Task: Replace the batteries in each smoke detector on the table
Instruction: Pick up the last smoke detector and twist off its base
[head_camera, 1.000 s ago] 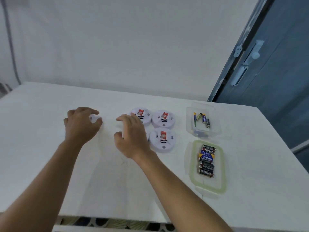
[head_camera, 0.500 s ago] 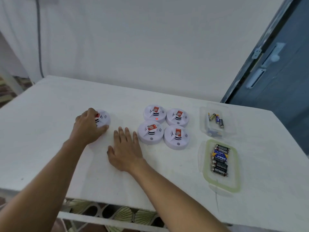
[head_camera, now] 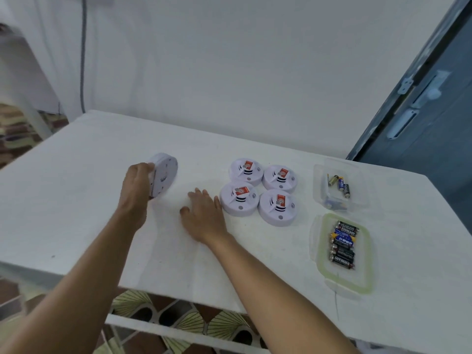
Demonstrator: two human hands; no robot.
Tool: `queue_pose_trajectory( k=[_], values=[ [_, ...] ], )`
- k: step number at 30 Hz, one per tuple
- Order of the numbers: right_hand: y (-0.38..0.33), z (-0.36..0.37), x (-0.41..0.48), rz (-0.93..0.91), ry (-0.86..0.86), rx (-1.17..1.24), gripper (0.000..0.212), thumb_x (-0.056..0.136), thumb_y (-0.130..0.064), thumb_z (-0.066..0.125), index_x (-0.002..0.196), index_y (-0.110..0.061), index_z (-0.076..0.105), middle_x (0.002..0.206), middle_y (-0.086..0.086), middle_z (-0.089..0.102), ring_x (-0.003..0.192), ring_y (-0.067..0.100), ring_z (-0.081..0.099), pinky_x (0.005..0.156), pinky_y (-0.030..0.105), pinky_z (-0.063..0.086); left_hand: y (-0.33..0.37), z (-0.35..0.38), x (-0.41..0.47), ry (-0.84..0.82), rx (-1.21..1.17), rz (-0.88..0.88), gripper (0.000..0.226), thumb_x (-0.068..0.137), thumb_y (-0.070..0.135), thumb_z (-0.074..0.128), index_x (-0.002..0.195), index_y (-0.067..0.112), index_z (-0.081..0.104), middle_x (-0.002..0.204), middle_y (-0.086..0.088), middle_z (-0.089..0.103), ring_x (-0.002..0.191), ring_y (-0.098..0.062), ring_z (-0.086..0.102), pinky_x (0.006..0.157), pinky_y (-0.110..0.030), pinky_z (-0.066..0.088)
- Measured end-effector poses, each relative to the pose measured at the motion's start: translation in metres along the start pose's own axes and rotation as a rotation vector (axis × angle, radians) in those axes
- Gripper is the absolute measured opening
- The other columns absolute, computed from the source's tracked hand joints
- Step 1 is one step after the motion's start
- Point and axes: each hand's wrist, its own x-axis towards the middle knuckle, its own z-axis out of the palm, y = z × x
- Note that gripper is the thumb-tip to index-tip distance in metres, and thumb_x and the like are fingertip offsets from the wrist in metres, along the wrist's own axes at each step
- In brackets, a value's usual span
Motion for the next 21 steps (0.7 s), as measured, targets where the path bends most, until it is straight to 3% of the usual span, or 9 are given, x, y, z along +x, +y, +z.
queue_pose_trajectory(
  k=[2, 3, 5, 9, 13, 16, 18, 21],
  values=[
    [-0.008, -0.013, -0.001, 0.122, 0.098, 0.384, 0.045, 0.101, -0.021, 0.039, 0.146, -0.016, 0.045, 0.150, 0.006, 0.048, 0.140, 0.021, 0.038, 0.115, 0.034, 0.025, 0.003, 0.002, -0.009, -0.128, -0.217, -0.035, 0.051, 0.087, 0.044, 0.036, 0.117, 0.007, 0.056, 0.104, -0.007, 0.062, 0.088, -0.027, 0.052, 0.072, -0.033, 0.043],
    [-0.011, -0.019, -0.004, 0.173, 0.142, 0.561, 0.042, 0.101, -0.021, 0.038, 0.142, -0.018, 0.048, 0.140, 0.004, 0.054, 0.131, 0.020, 0.046, 0.105, 0.032, 0.033, 0.006, 0.002, -0.015, -0.193, -0.275, -0.048, 0.048, 0.089, 0.046, 0.034, 0.110, 0.011, 0.060, 0.101, -0.006, 0.062, 0.086, -0.028, 0.050, 0.070, -0.033, 0.040],
    [-0.016, -0.028, -0.006, 0.213, 0.193, 0.795, 0.039, 0.103, -0.024, 0.035, 0.137, -0.023, 0.052, 0.130, -0.005, 0.055, 0.125, 0.017, 0.052, 0.097, 0.032, 0.037, 0.011, 0.005, -0.027, -0.297, -0.322, -0.054, 0.052, 0.094, 0.052, 0.027, 0.106, 0.022, 0.069, 0.106, -0.009, 0.068, 0.085, -0.031, 0.055, 0.068, -0.035, 0.039],
    [-0.020, -0.051, -0.007, 0.230, 0.190, 1.204, 0.039, 0.104, -0.032, 0.036, 0.135, -0.019, 0.057, 0.142, -0.002, 0.054, 0.115, 0.016, 0.058, 0.106, 0.032, 0.039, 0.014, 0.013, -0.039, -0.437, -0.186, -0.002, 0.068, 0.097, 0.063, 0.017, 0.114, 0.021, 0.069, 0.099, -0.018, 0.071, 0.068, -0.036, 0.064, 0.055, -0.031, 0.041],
    [-0.012, -0.065, -0.010, 0.270, 0.113, 1.357, 0.053, 0.105, -0.045, 0.027, 0.133, -0.014, 0.060, 0.133, 0.014, 0.064, 0.123, 0.032, 0.059, 0.104, 0.043, 0.044, 0.017, 0.029, -0.049, -0.428, 0.058, -0.004, 0.076, 0.095, 0.067, 0.016, 0.106, 0.015, 0.069, 0.085, -0.021, 0.072, 0.065, -0.037, 0.067, 0.044, -0.033, 0.048],
    [-0.002, -0.068, -0.015, 0.249, 0.063, 1.384, 0.060, 0.103, -0.048, 0.027, 0.125, -0.006, 0.064, 0.121, 0.019, 0.068, 0.113, 0.034, 0.063, 0.091, 0.040, 0.048, 0.014, 0.039, -0.050, -0.357, 0.122, 0.046, 0.070, 0.096, 0.066, 0.023, 0.107, 0.013, 0.067, 0.089, -0.021, 0.071, 0.071, -0.038, 0.068, 0.046, -0.035, 0.051],
    [0.004, -0.069, -0.018, 0.231, 0.049, 1.413, 0.063, 0.102, -0.047, 0.028, 0.127, -0.001, 0.063, 0.125, 0.024, 0.066, 0.112, 0.032, 0.061, 0.097, 0.041, 0.045, 0.009, 0.044, -0.049, -0.281, 0.134, 0.066, 0.060, 0.094, 0.066, 0.033, 0.108, 0.015, 0.060, 0.101, -0.015, 0.067, 0.080, -0.032, 0.068, 0.050, -0.037, 0.054],
    [0.007, -0.069, -0.020, 0.219, 0.045, 1.459, 0.067, 0.100, -0.046, 0.030, 0.135, 0.005, 0.056, 0.134, 0.029, 0.059, 0.116, 0.035, 0.058, 0.109, 0.047, 0.039, 0.003, 0.052, -0.052, -0.152, 0.348, 0.183, 0.040, 0.091, 0.059, 0.049, 0.107, 0.022, 0.052, 0.107, -0.001, 0.061, 0.091, -0.019, 0.062, 0.066, -0.036, 0.053]
  ],
)
